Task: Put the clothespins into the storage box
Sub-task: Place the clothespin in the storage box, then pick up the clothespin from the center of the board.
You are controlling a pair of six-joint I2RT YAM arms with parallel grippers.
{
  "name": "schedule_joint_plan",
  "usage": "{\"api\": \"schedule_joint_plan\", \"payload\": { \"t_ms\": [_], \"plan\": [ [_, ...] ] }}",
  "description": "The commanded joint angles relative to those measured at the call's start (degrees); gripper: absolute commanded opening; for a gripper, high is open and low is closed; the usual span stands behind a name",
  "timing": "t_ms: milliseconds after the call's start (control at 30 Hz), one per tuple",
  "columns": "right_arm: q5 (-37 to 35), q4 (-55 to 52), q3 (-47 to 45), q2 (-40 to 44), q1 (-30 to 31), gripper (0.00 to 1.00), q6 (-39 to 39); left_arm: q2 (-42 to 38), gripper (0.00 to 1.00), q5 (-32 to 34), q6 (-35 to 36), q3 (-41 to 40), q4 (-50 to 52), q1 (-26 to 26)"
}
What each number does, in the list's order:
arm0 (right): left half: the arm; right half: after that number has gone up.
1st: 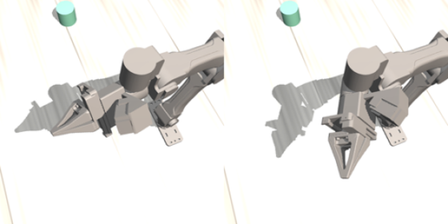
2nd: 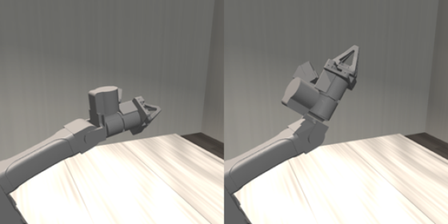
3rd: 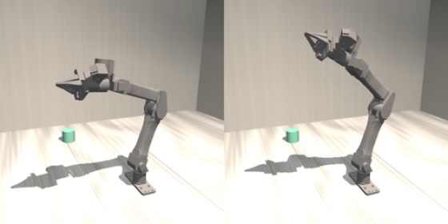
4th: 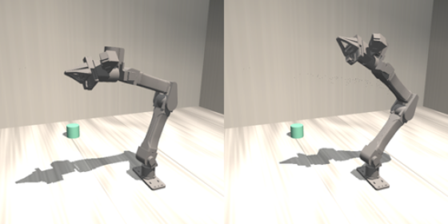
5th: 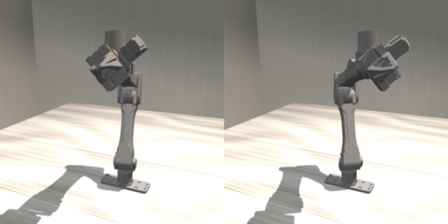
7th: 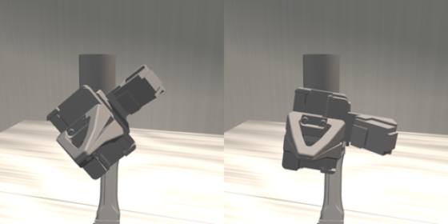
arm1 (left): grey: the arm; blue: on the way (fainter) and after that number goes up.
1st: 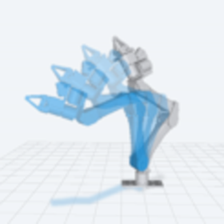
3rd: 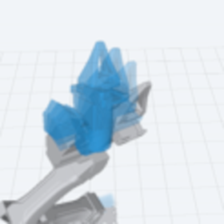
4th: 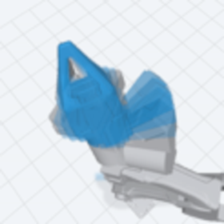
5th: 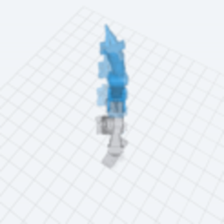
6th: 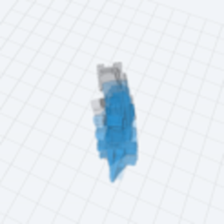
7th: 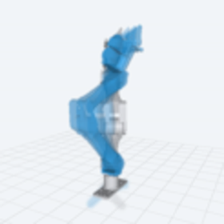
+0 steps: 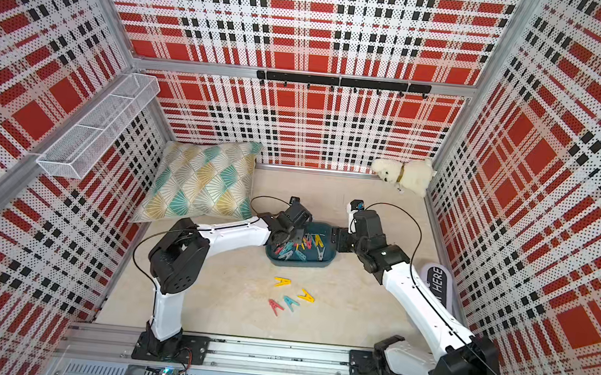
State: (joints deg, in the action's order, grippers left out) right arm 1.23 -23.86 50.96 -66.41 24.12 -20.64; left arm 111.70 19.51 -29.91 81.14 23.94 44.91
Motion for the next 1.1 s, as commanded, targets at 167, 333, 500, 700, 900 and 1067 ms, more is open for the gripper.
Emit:
{"api": "schedule_joint_plan", "payload": {
  "t_ms": [167, 333, 500, 700, 900, 1067],
  "plan": [
    [-0.9, -1.3, 0.7, 1.4, 0.5, 0.84, 0.6, -17.3, 0.32, -1.8, 3.1, -10.0, -0.7, 3.2],
    [-0.8, -1.2, 1.2, 0.5, 0.4, 0.84, 0.8, -28.2, 0.32, -4.6, 3.5, -21.5, -0.8, 9.0],
    [0.1, 0.2, 1.1, -0.8, 0.5, 0.84, 0.1, -35.0, 0.32, -7.3, 0.9, -29.3, 0.5, 11.0],
    [0.5, 0.7, 1.0, -1.1, 0.9, 0.84, -0.3, -37.0, 0.32, -12.9, 0.4, -36.1, -1.3, 10.8],
    [0.3, 0.2, 1.1, -1.0, 0.9, 0.84, -0.1, -33.6, 0.32, -13.6, 0.4, -38.8, -2.5, 10.9],
    [0.3, 0.3, 1.1, -1.3, 0.9, 0.84, 0.0, -30.9, 0.33, -14.5, 1.2, -39.5, -4.2, 10.9]
  ]
}}
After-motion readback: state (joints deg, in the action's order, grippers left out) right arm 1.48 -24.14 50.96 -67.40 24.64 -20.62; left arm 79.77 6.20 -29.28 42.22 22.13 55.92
